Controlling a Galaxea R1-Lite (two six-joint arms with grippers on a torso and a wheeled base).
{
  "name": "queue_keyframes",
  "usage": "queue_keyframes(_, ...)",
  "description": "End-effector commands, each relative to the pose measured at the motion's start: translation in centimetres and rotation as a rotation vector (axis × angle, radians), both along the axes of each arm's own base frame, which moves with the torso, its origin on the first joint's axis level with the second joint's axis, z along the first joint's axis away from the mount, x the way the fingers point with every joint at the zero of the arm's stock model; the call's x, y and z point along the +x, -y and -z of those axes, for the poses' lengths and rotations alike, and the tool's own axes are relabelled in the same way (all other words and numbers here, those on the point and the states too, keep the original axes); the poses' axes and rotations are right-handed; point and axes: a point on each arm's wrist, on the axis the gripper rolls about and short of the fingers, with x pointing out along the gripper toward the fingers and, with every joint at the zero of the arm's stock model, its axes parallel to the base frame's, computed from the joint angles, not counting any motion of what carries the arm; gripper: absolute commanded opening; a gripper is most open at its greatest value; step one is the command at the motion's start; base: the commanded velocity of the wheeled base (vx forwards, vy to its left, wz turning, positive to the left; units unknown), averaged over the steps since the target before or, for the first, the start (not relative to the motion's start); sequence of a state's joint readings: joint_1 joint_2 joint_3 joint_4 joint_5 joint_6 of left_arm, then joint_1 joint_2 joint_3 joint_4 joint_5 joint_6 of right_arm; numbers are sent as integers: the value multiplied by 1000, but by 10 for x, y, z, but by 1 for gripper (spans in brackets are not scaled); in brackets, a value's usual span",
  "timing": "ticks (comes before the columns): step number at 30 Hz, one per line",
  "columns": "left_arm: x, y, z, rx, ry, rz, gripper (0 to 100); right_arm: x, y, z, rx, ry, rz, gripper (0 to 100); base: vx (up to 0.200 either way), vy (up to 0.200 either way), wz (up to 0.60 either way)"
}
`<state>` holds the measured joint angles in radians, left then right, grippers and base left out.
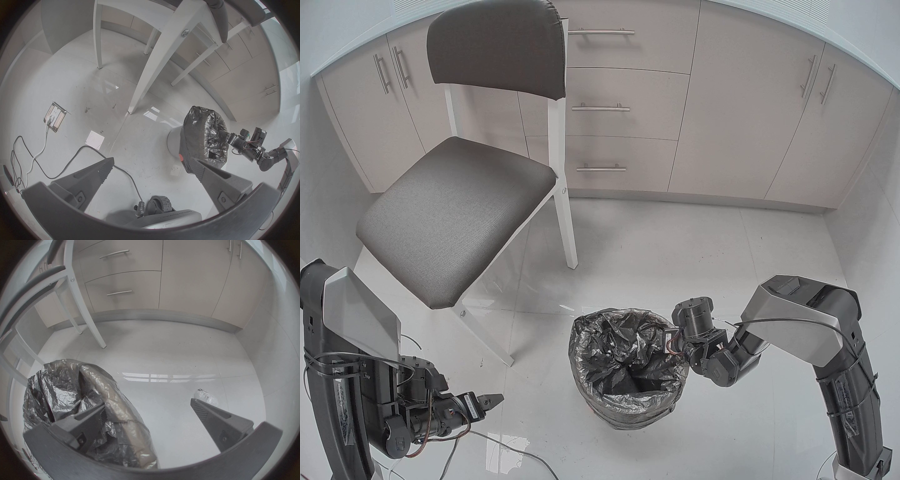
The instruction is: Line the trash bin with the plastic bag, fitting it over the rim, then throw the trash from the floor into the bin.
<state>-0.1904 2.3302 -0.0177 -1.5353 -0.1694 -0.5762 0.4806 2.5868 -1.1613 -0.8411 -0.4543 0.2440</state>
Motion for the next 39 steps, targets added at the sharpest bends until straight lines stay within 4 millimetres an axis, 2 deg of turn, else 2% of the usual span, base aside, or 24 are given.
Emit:
queue_keyframes(1, -4, -1, 0, 4, -19, -1, 100, 2, 1, -2, 1, 9, 8, 100, 0, 0, 0)
queue_keyframes(14, -4, -1, 0, 5, -18, 0, 100, 5, 6, -6, -7, 23, 33, 100, 0, 0, 0)
queue_keyframes(23, -4, -1, 1, 5, -20, 0, 100, 8, 11, -17, 0, 41, 45, 100, 0, 0, 0)
queue_keyframes(29, -4, -1, 0, 5, -18, 0, 100, -12, 7, -14, -9, -22, -65, 100, 0, 0, 0)
queue_keyframes(31, -4, -1, 1, 5, -20, 0, 100, -22, 3, -23, 22, -39, -136, 100, 0, 0, 0)
queue_keyframes(39, -4, -1, 1, 6, -19, 1, 100, -33, 9, -62, 98, -6, -196, 100, 0, 0, 0)
